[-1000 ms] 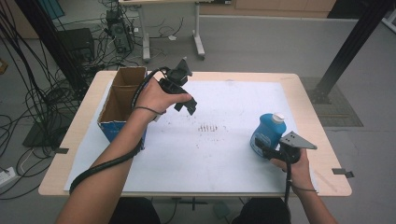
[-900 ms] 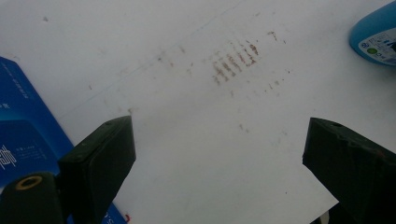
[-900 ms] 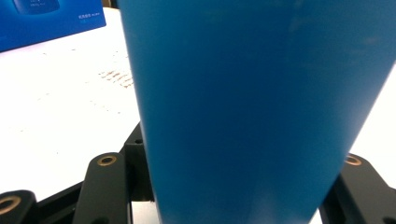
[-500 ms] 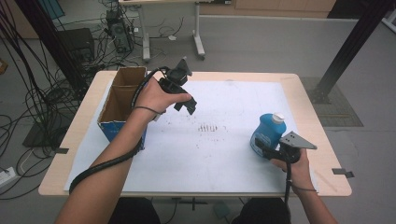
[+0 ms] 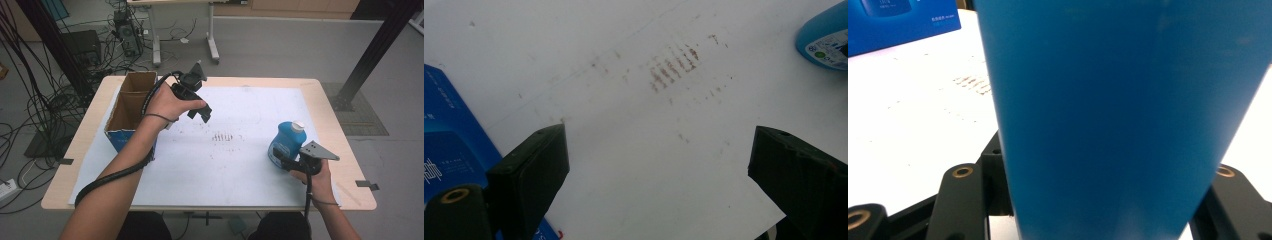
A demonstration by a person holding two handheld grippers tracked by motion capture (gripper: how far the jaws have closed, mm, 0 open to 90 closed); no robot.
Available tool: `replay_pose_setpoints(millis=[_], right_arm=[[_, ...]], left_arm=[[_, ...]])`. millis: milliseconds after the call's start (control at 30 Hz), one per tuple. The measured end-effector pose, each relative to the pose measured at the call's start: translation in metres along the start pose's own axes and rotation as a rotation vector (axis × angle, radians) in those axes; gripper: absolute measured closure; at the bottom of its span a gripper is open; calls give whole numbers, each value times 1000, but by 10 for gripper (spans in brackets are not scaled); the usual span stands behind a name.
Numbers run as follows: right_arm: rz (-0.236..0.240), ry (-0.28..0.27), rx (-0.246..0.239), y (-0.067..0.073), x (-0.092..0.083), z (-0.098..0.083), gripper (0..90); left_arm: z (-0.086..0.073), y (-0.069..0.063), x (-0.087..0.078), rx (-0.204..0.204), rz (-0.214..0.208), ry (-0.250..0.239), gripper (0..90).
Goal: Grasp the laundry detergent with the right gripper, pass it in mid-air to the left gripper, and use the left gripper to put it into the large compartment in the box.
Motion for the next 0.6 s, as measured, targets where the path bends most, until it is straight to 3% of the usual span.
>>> replay_pose_setpoints(millis=[600], right_arm=[[-3, 6, -2, 0, 0, 1, 418]], left_arm=[[3, 2, -6, 0, -7, -16, 97]])
Point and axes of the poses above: each handheld gripper's, and its own axes: x roughly forward along the jaws, z roughly out of its top, y roughly to its left, the point moved 1 cm from there along x, roughly forward along the jaws, and after that the axes turned 1 degree about -x, right-handed, at the moved point
